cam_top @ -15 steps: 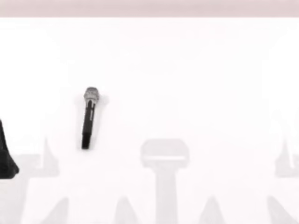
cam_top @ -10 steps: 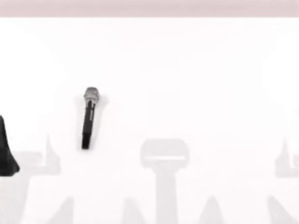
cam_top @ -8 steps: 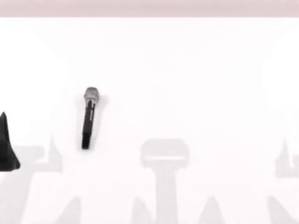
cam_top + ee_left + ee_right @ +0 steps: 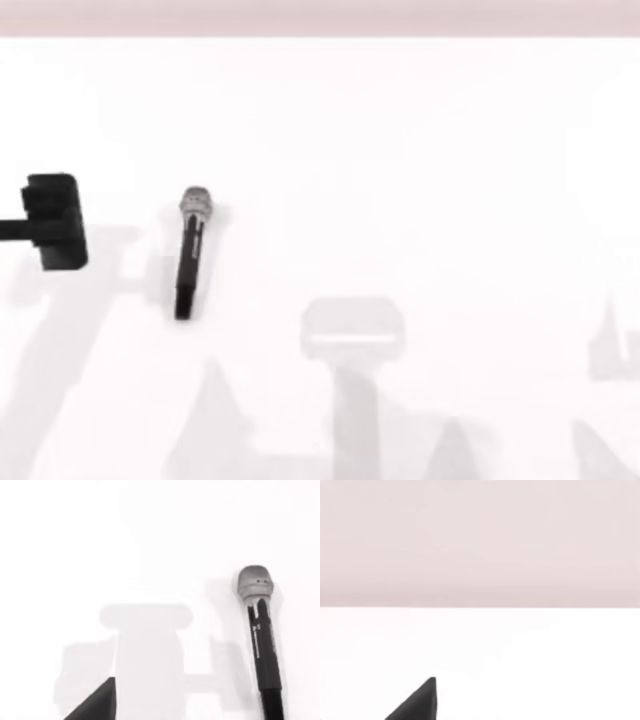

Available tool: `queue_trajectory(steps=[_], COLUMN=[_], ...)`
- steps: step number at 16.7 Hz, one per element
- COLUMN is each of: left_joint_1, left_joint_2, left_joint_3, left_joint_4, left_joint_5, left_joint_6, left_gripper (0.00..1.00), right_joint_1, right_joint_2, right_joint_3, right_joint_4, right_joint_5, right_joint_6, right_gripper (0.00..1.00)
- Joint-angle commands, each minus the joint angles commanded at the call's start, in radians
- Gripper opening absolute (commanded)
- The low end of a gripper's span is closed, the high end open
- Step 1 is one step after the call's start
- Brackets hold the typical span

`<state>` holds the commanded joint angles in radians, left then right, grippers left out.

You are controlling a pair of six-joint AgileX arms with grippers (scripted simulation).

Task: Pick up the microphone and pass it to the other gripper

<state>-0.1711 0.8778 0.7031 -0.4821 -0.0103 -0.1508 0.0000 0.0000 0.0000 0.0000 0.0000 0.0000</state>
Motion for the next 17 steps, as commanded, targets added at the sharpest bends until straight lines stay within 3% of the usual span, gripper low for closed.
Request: queue_trajectory(steps=[10, 17], left_joint_1=[-0.156, -0.191], left_joint_2=[0.934, 1.107], left_joint_3=[0.69, 0.823], left_joint_4=[-0.468, -0.558], left_joint_5=[-0.018, -0.017], left_joint_6=[-0.149, -0.18], left_gripper=[1.0, 1.0], right_joint_1=[0.0, 0.0], right_joint_2=[0.0, 0.0], right_joint_3=[0.0, 0.0], right_joint_4=[0.0, 0.0], right_joint_5=[0.0, 0.0], right_joint_6=[0.0, 0.0], right_gripper=[1.0, 1.0])
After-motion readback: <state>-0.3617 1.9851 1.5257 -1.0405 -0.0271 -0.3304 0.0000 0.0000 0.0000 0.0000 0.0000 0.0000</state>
